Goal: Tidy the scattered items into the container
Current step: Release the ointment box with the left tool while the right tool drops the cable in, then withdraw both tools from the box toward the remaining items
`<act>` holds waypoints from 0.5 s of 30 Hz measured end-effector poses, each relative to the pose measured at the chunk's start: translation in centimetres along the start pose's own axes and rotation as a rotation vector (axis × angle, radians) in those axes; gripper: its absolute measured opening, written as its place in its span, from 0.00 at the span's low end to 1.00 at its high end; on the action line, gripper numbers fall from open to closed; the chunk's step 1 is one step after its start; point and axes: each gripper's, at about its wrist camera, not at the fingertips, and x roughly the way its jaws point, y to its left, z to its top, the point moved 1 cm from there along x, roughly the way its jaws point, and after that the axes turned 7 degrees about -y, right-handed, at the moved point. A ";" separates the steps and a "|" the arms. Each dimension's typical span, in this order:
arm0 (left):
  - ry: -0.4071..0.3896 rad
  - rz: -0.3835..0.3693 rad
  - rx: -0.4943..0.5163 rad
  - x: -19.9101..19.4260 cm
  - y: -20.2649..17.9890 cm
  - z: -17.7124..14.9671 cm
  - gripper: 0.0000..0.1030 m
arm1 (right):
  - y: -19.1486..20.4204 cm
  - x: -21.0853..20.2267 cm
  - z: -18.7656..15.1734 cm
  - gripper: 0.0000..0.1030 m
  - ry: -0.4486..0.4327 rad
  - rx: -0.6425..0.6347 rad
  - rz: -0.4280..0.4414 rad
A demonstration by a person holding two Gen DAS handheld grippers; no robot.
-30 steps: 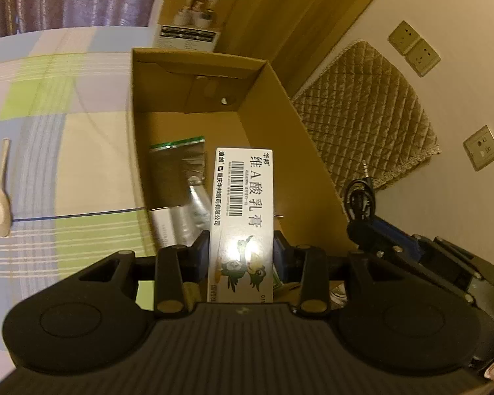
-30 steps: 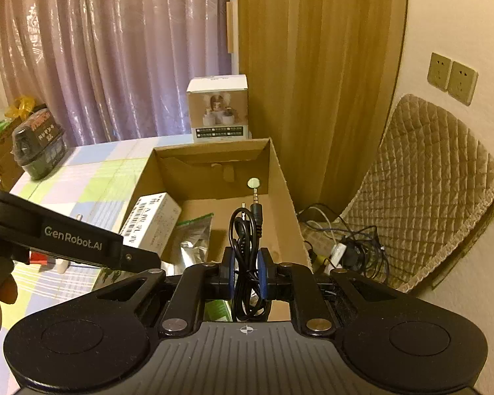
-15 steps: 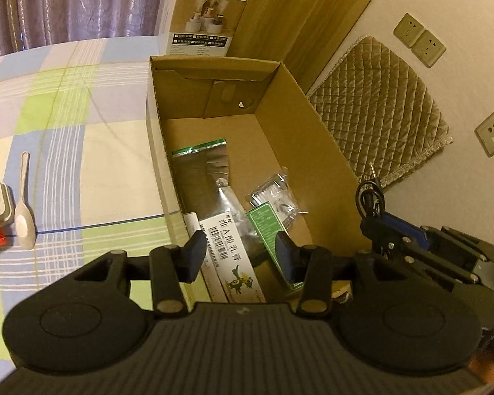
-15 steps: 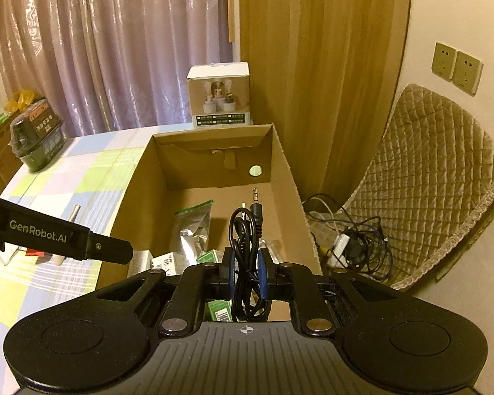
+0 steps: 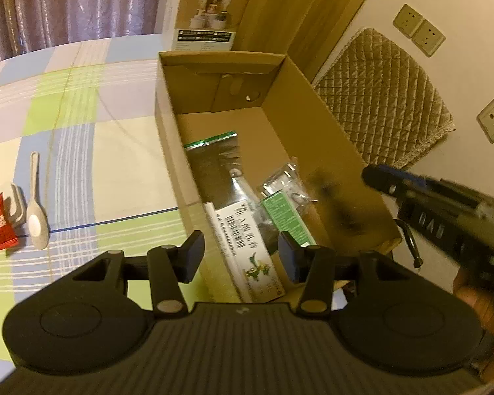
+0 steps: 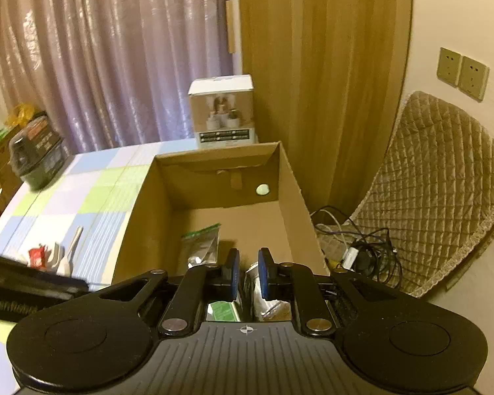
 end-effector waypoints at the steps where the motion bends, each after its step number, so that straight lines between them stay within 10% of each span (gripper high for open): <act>1: 0.001 0.001 -0.003 -0.1 0.2 0.0 0.42 | 0.0 0.0 0.1 0.16 -0.003 -0.001 -0.002; 15: -0.006 0.030 0.000 -2.4 3.0 -2.0 0.48 | 1.6 -2.0 -1.7 0.17 0.005 0.025 0.022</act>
